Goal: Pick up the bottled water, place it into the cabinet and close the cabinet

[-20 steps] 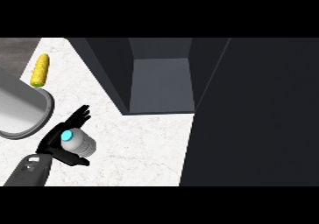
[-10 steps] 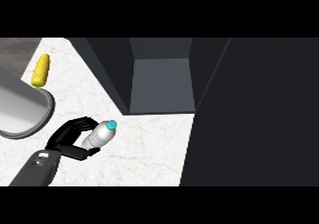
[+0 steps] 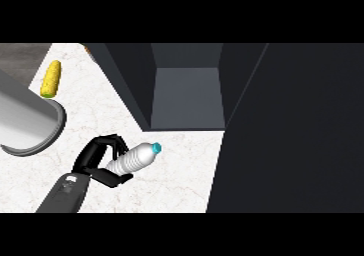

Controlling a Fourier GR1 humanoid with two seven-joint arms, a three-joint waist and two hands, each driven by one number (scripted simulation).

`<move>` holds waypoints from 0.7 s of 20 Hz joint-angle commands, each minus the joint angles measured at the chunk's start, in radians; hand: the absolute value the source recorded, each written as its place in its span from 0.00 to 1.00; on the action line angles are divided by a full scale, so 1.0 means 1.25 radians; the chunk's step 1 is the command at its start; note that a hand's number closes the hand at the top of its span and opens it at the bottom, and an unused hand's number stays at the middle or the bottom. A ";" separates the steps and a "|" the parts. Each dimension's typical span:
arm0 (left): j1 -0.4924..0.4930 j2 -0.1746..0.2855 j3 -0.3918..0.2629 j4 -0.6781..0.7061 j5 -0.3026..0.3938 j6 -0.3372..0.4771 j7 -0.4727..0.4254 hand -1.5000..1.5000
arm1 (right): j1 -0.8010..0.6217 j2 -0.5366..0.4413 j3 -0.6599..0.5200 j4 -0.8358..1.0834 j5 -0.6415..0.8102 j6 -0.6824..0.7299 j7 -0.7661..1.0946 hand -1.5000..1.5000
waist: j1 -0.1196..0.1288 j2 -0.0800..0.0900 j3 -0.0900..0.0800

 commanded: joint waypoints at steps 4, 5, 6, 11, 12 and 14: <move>0.012 -0.137 0.065 -0.061 0.105 0.200 -0.069 1.00 | 0.023 -0.025 -0.017 -0.077 0.010 -0.002 0.032 0.00 | 0.000 -0.002 0.000; 0.006 -0.138 0.073 -0.087 0.094 0.193 -0.064 1.00 | 0.031 -0.022 0.000 -0.104 0.030 -0.010 0.045 0.00 | 0.002 -0.002 0.000; 0.016 -0.139 0.040 -0.094 0.127 0.183 -0.037 1.00 | 0.011 -0.013 0.028 -0.106 0.065 -0.018 0.090 0.00 | 0.003 -0.002 0.000; 0.027 -0.141 -0.092 -0.214 0.287 0.204 0.078 1.00 | 0.027 -0.036 0.005 -0.113 0.049 -0.015 0.061 0.00 | 0.002 -0.005 0.001; 0.015 -0.141 -0.118 -0.250 0.317 0.222 0.105 1.00 | 0.037 -0.038 -0.007 -0.111 0.024 -0.014 0.046 0.00 | 0.002 -0.005 0.001; 0.037 -0.141 -0.169 -0.333 0.364 0.229 0.168 1.00 | 0.055 -0.030 0.023 -0.066 0.038 -0.019 -0.007 0.00 | 0.005 -0.005 0.001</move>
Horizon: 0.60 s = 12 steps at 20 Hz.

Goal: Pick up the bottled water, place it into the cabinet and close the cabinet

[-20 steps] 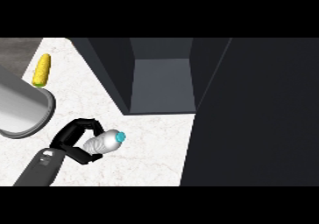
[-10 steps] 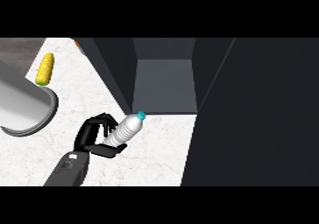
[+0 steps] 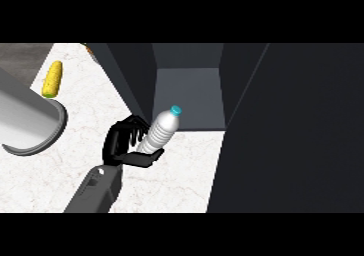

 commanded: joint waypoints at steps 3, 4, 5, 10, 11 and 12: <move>0.012 -0.006 -0.113 -0.141 0.127 0.043 0.122 1.00 | 0.042 -0.022 0.043 -0.112 0.087 -0.017 0.052 0.00 | -0.003 0.001 0.000; 0.029 -0.006 -0.187 -0.204 0.167 0.101 0.154 1.00 | -0.011 0.011 0.025 -0.043 0.073 -0.027 0.034 0.00 | 0.002 0.001 0.000; 0.014 -0.006 -0.153 -0.212 0.145 0.110 0.171 1.00 | 0.043 -0.007 0.071 -0.042 0.089 -0.016 -0.032 0.00 | 0.000 0.002 0.000; -0.059 -0.006 -0.266 -0.250 0.229 0.254 0.254 1.00 | 0.042 -0.032 0.017 -0.057 0.039 -0.002 -0.022 0.00 | -0.007 0.004 0.000; -0.039 -0.007 -0.257 -0.297 0.197 0.246 0.294 1.00 | 0.069 -0.020 0.075 -0.085 0.089 -0.026 -0.015 0.00 | -0.004 0.002 0.000; -0.122 -0.007 -0.224 -0.240 0.195 0.247 0.309 1.00 | 0.051 -0.012 0.045 -0.065 0.059 -0.029 -0.014 0.00 | -0.006 0.004 0.000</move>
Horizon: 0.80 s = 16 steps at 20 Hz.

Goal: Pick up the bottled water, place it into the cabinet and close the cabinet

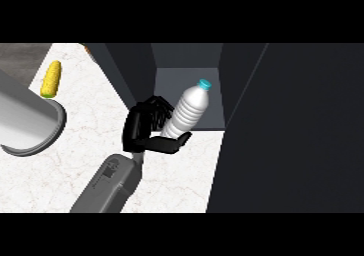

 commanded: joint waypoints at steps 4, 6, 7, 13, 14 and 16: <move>-0.104 -0.001 -0.083 -0.003 0.025 0.151 0.082 1.00 | 0.068 -0.030 0.012 -0.068 0.047 0.001 -0.018 0.00 | -0.005 0.002 0.000; -0.156 -0.001 -0.048 -0.016 0.000 0.160 0.153 1.00 | 0.042 -0.016 0.051 -0.087 0.097 -0.019 0.029 0.00 | -0.003 0.000 0.000; -0.185 -0.001 -0.050 0.091 0.048 0.140 0.068 1.00 | 0.046 -0.006 0.021 0.002 0.043 -0.004 -0.073 0.00 | -0.007 0.004 0.000; -0.259 -0.001 -0.059 0.158 0.098 0.197 0.111 1.00 | 0.056 -0.045 -0.045 -0.079 0.001 0.009 -0.003 0.00 | -0.011 0.005 0.000; -0.255 -0.001 -0.075 0.145 0.117 0.233 0.119 1.00 | 0.119 -0.074 -0.014 -0.108 0.001 0.023 -0.049 0.00 | -0.017 0.003 0.000; -0.251 -0.001 -0.110 0.196 0.176 0.261 0.066 1.00 | 0.129 -0.063 0.031 -0.092 0.019 0.019 -0.074 0.00 | -0.029 0.005 0.000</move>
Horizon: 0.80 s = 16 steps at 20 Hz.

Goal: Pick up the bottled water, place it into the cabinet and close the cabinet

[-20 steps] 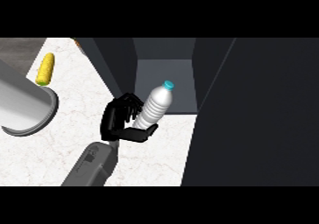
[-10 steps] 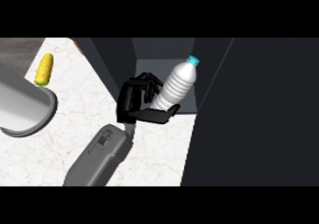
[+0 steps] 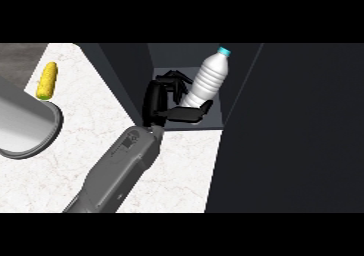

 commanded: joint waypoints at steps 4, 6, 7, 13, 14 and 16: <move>-0.081 0.000 0.043 0.195 0.068 0.011 -0.067 1.00 | 0.043 -0.040 0.001 -0.130 0.014 0.011 0.037 0.00 | -0.012 0.003 0.000; -0.142 0.000 0.064 0.242 0.098 0.015 -0.080 1.00 | 0.020 -0.006 0.007 -0.058 0.008 0.004 0.010 0.00 | -0.009 0.004 0.000; -0.119 0.000 0.059 0.259 0.050 0.013 -0.094 1.00 | 0.022 -0.017 -0.020 -0.090 -0.003 0.002 0.032 0.00 | -0.002 0.003 0.000; -0.221 0.000 0.075 0.395 0.067 0.085 -0.127 1.00 | 0.038 -0.040 -0.034 -0.097 -0.040 0.031 0.006 0.00 | -0.020 0.007 0.000; -0.220 0.000 0.064 0.409 0.068 0.103 -0.143 1.00 | 0.013 -0.008 -0.024 -0.059 -0.032 0.015 -0.006 0.00 | -0.022 0.009 0.000; -0.236 0.000 0.073 0.428 0.056 0.107 -0.136 1.00 | 0.090 -0.057 -0.026 -0.126 -0.051 0.035 -0.007 0.00 | -0.023 0.005 0.000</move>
